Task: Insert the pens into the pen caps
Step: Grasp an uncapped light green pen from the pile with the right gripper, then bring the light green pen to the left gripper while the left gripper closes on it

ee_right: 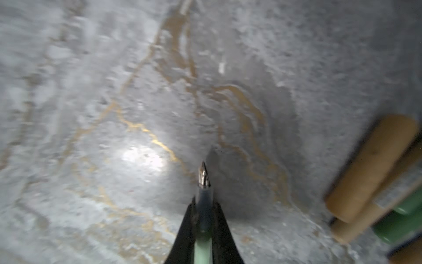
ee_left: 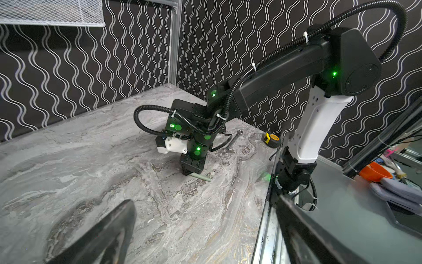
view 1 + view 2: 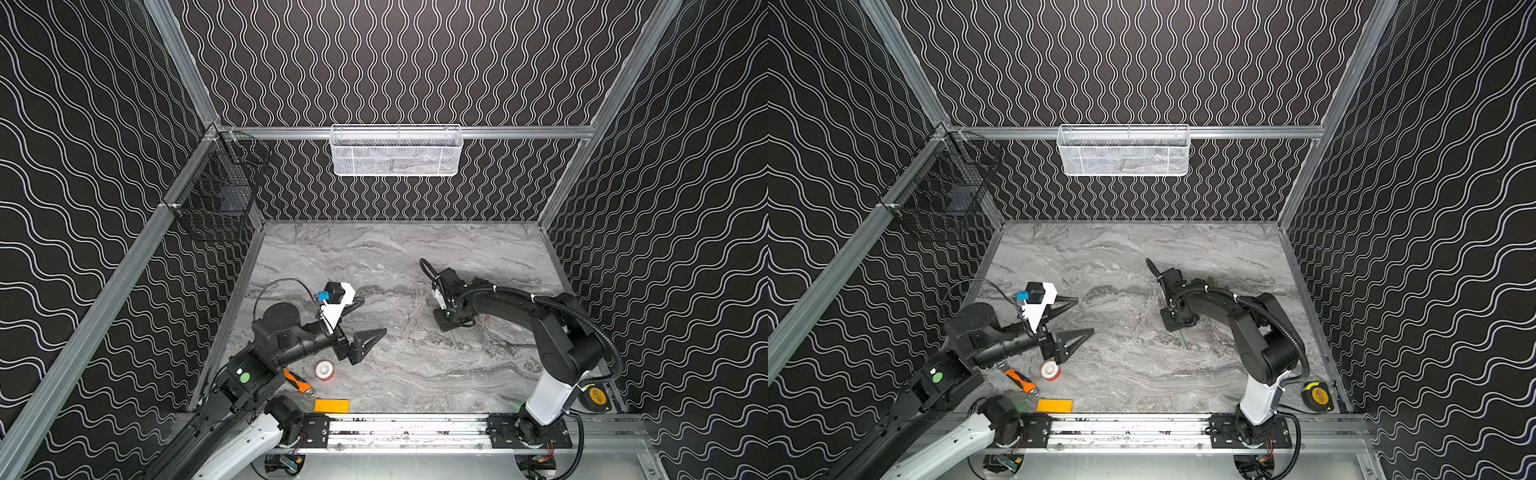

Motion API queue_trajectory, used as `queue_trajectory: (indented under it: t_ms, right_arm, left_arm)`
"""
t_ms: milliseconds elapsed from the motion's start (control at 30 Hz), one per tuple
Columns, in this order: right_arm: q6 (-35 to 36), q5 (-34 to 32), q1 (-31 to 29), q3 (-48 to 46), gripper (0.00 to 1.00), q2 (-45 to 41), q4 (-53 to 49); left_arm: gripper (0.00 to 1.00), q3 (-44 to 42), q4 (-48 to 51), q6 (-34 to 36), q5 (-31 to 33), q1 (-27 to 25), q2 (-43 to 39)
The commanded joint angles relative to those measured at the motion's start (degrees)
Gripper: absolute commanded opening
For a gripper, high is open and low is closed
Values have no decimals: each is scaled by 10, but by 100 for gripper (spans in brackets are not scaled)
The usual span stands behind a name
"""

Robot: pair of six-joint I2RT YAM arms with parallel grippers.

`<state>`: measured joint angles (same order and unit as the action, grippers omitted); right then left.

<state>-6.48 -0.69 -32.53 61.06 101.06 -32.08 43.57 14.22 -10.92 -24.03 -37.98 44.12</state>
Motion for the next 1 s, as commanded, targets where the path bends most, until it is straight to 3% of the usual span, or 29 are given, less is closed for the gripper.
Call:
queue_trajectory:
  t_ms: [0,233,367,467,633,967]
  right_arm:
    - [-6,73,-2,-5,13,-37,54]
    - [-51,257,-3,-91,12,-214,269]
    - [-105,326,-5,-121,12,-287,388]
    - [-137,356,-13,-137,13,-325,467]
    - [-199,416,-29,-165,14,-361,607]
    - [-223,467,-84,-178,14,-367,715]
  left_arm:
    - [99,-12,-60,-47,-33,-1,15]
    - [99,-14,-75,-61,-42,-5,51]
    - [98,-17,-87,-65,-31,-7,71]
    - [91,-15,-99,-67,-28,-7,97]
    - [90,-31,-156,-85,-45,-19,125]
    - [81,-35,-217,-88,-97,-43,148]
